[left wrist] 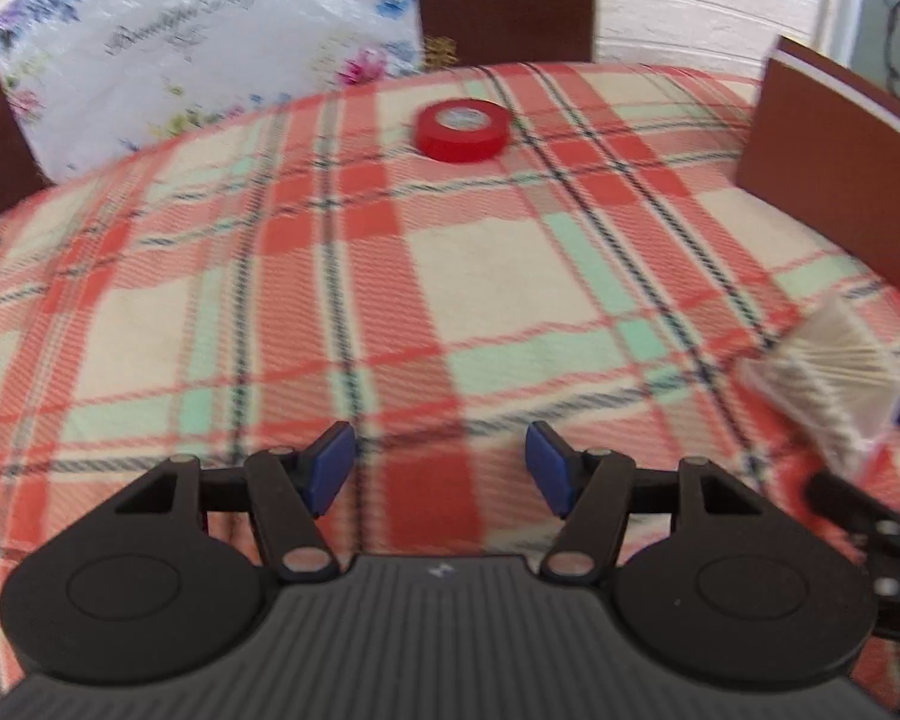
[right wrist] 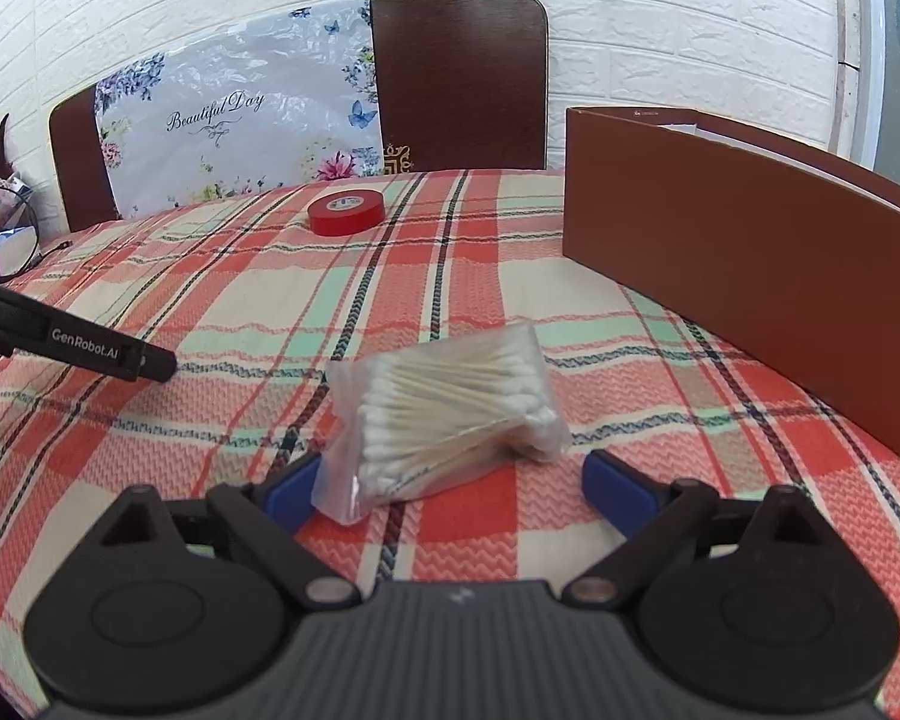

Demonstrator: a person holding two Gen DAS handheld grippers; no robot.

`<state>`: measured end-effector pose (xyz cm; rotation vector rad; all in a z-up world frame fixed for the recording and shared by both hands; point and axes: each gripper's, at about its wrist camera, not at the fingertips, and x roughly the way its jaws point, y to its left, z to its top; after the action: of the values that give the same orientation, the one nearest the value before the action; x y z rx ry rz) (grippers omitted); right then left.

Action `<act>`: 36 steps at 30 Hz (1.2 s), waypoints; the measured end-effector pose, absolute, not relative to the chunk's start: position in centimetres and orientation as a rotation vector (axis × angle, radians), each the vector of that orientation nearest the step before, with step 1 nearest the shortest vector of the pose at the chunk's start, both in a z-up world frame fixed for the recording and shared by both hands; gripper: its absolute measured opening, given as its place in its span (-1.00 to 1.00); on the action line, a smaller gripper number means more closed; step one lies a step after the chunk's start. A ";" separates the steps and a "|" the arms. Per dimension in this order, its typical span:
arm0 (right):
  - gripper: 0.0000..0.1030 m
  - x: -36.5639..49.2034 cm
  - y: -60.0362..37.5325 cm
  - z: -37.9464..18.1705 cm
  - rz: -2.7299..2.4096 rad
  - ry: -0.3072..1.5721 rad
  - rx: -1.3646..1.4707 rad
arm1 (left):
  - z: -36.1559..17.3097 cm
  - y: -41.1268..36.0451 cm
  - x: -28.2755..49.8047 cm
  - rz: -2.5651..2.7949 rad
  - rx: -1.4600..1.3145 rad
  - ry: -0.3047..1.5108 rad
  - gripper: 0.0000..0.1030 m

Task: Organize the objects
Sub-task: 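Lower the swab bag onto the table and open the right tool, then grasp the swab bag with the left tool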

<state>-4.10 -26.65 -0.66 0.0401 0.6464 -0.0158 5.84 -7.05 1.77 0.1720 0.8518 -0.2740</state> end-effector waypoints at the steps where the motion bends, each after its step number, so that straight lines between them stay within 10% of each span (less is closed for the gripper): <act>1: 0.86 -4.2 -26.6 -0.7 -0.015 0.646 0.037 | 1.7 -7.6 5.5 -0.303 0.164 0.869 0.26; 36: 1.00 -0.6 -29.4 0.2 0.086 0.685 -0.167 | 2.6 -16.8 8.0 -0.677 -0.164 1.155 0.29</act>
<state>-0.61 -29.44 0.21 -0.1670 0.6853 0.0861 8.00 -16.77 2.62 -0.1637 1.1548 -0.6769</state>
